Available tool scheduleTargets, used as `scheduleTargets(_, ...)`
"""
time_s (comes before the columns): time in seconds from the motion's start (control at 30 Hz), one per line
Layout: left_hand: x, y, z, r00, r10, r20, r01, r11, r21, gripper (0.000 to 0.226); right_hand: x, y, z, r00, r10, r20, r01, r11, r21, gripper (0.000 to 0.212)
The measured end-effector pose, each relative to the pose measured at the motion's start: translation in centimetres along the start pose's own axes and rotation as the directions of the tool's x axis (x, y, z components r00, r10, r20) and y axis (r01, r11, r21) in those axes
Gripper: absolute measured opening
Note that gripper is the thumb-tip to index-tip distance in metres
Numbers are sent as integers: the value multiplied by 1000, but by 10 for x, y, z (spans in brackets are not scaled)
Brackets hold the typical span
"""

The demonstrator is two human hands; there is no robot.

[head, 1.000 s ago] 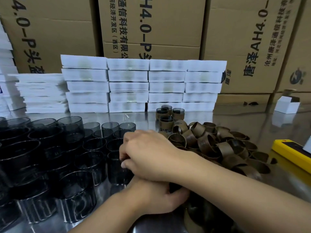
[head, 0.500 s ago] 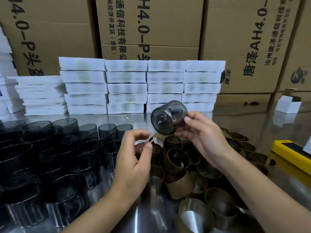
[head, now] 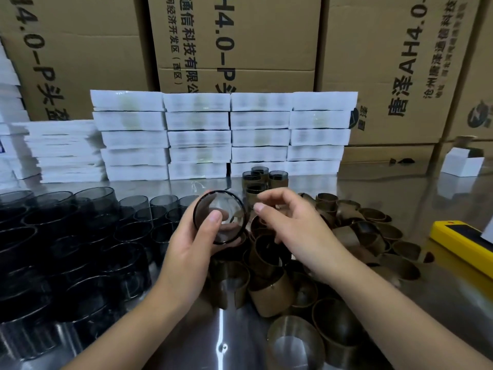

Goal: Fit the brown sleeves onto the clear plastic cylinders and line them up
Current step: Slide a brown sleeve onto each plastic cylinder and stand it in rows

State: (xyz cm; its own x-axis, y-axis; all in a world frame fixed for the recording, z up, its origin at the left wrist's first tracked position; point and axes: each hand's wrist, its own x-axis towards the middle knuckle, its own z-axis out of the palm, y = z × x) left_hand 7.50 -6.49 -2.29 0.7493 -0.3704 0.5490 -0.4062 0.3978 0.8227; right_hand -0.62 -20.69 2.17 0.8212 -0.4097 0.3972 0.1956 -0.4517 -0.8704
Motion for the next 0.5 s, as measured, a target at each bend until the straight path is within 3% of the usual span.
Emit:
scheduleTargets(0.07,0,1,0,1000,9,-28,-8,1000,17,67,2,4,-5,995,-89,-55,73,967,-245,6)
scheduleTargets(0.13,-1,3,-1,997,37,-64,-32,996,79,61,1,6,-9,991,-133,10,121,865,-486,17)
scheduleTargets(0.23,-2,6,-2,993,74,-87,-63,990,124,61,-1,7,-10,989,-91,117,147,686,-712,25)
scheduleTargets(0.33,-2,4,-4,997,48,-66,-40,991,125,53,-3,11,-6,981,-63,181,183,594,-783,32)
scheduleTargets(0.5,1,-1,-7,995,-17,-103,20,999,31,51,-3,11,-4,981,-103,163,192,615,-765,28)
